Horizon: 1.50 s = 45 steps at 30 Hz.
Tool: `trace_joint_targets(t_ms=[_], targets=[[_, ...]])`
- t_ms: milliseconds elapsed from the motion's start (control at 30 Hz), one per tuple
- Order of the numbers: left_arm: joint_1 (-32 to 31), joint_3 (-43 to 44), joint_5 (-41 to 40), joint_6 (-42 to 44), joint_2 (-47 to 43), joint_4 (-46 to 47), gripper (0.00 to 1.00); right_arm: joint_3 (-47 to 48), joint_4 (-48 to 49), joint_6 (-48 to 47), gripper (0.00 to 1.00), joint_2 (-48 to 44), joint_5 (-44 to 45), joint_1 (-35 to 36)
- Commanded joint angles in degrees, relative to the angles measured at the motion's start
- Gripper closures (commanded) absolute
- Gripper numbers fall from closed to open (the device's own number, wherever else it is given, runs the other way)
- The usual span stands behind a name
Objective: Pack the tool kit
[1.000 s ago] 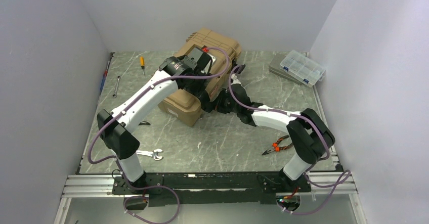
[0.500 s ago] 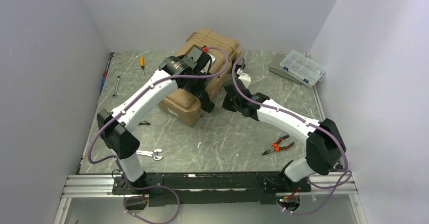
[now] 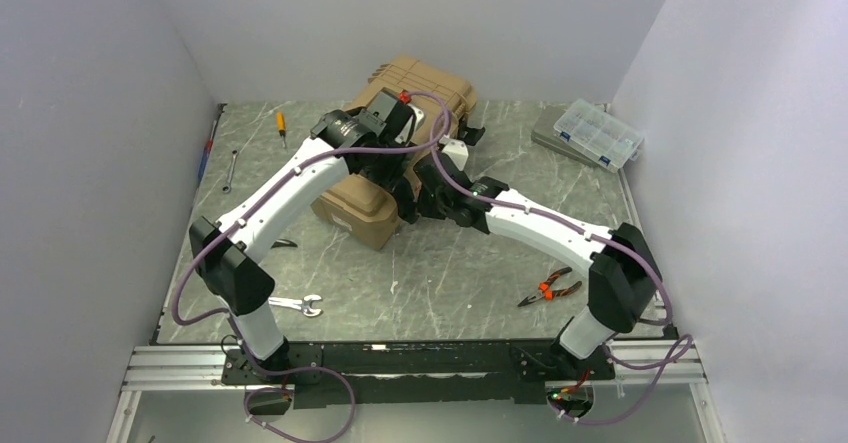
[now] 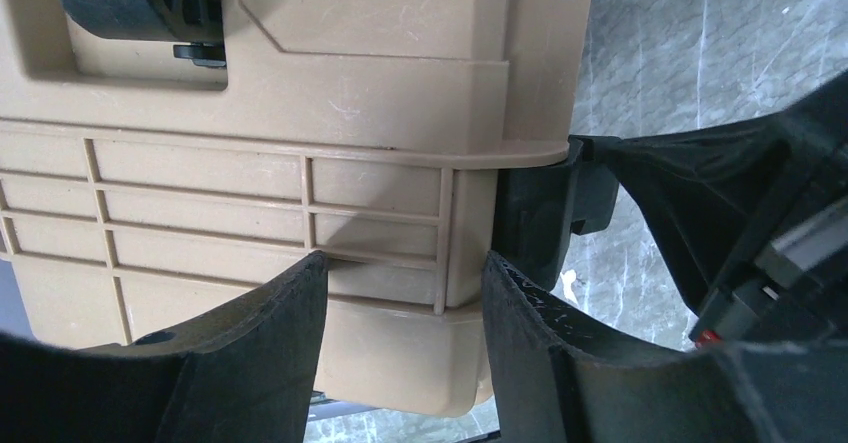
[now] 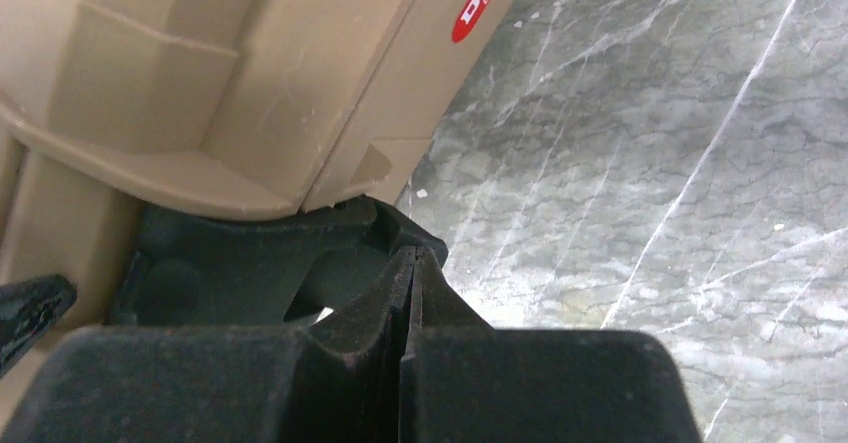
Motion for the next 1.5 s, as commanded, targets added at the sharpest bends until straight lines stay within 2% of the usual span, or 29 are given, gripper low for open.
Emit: trace_joint_targets(t_ms=[0, 200, 433, 767, 933, 1167, 1367, 1467], targets=[[1.5, -5.8, 9.6, -0.7, 5.3, 0.7, 0.4, 2.5, 1.9, 0.8, 1.0, 3.7, -2.0, 0.2], [3.4, -12.9, 14.6, -1.4, 2.9, 4.8, 0.41, 1.7, 6.2, 2.1, 1.0, 5.7, -4.1, 0.2], [4.0, -18.3, 17.0, -2.6, 1.1, 8.0, 0.41, 1.9, 6.4, 5.2, 1.0, 7.9, -5.1, 0.6], [4.1, -17.9, 17.8, -2.4, 1.4, 8.1, 0.42, 9.9, -11.6, 17.2, 1.0, 14.2, 12.3, 4.9], [4.1, -18.0, 18.3, -2.3, 1.6, 8.4, 0.42, 6.9, -7.7, 21.9, 1.0, 16.5, 15.9, 6.4], [4.1, -19.9, 19.3, -2.5, 0.8, 9.2, 0.42, 8.6, -6.5, 30.9, 1.0, 21.3, 21.7, 7.4], [4.2, -21.9, 20.0, -2.4, -0.2, 9.9, 0.42, 0.2, 7.5, 37.6, 1.0, 21.5, 25.9, 8.9], [4.4, -22.4, 20.5, -2.4, -0.6, 10.1, 0.43, 3.9, 4.7, 39.1, 1.0, 23.9, 29.1, 9.5]])
